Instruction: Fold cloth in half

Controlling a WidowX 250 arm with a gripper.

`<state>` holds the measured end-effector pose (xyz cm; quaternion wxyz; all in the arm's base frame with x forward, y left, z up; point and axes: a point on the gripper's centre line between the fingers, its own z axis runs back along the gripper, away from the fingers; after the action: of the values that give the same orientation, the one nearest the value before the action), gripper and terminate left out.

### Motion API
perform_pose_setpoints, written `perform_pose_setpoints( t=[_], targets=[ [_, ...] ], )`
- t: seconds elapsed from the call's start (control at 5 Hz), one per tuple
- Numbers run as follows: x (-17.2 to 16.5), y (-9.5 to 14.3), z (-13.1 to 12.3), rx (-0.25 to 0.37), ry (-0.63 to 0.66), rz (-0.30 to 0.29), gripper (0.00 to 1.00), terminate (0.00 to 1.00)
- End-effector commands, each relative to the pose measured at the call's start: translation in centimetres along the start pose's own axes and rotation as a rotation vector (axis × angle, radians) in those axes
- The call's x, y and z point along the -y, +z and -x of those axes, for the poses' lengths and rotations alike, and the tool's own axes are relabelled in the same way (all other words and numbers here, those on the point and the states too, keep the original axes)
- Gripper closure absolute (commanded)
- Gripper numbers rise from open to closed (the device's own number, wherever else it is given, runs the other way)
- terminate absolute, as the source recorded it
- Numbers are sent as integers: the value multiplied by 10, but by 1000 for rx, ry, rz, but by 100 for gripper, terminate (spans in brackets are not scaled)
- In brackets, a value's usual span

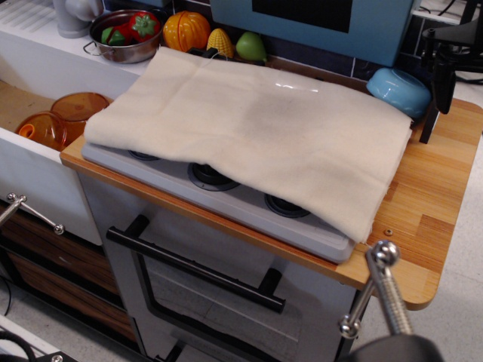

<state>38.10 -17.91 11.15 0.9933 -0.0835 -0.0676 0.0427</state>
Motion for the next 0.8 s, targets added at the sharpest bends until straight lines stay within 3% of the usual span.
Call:
perform_pose_setpoints(
  t=[0.0, 0.2, 0.6],
  targets=[
    [0, 0, 0, 0, 0, 0, 0, 0],
    [-16, -9, 1, 50, -79, -104, 0, 0],
    [-41, -20, 2, 68, -156, -257, 0, 0]
  ],
)
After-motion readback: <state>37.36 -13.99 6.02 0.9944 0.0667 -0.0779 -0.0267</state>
